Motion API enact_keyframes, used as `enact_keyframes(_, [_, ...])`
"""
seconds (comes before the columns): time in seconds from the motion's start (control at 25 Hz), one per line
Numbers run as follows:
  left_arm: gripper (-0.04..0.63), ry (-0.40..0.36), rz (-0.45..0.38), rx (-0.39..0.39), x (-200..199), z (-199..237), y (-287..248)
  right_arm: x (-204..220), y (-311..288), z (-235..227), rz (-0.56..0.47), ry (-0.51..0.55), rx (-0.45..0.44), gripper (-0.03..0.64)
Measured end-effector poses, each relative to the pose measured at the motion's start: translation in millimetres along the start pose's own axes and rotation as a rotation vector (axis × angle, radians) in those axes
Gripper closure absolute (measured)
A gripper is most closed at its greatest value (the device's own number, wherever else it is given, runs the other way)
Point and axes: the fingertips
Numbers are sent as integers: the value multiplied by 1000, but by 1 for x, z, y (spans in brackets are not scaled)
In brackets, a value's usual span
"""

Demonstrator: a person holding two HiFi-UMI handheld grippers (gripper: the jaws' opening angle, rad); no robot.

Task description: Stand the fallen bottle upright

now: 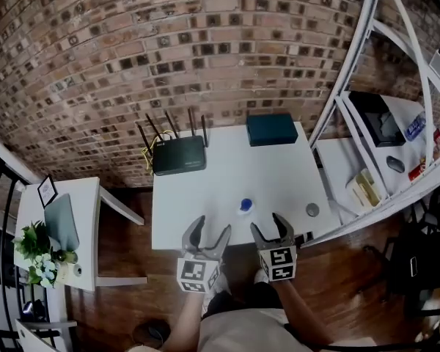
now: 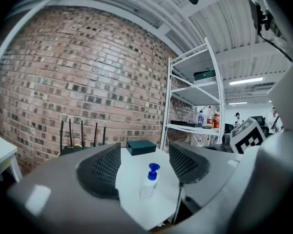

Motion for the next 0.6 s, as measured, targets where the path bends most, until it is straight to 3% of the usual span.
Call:
enact_keyframes(0.16, [275, 51, -76, -68, -19, -25, 26, -34, 53, -20, -131, -17, 44, 347])
enact_keyframes(0.28, [276, 11, -132, -112, -41, -64, 47, -59, 101, -30, -227, -37, 45, 347])
enact_keyframes(0.36, [279, -48, -117, -198, -44, -84, 66, -66, 131, -31, -243, -12, 6, 347])
enact_keyframes(0.44, [285, -109, -80, -283, -39, -101, 88, -66, 162, -30, -234, -6, -33, 299])
enact_keyframes(0.6, [285, -93, -83, -290, -34, -142, 133, -64, 233, -29, -257, -51, -45, 287])
Point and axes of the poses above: the fingertips, and each gripper's own axes: y backward along the fingers, z to its left, x out of its underside, and after that the axes turned 7 degrees about y, right-handed
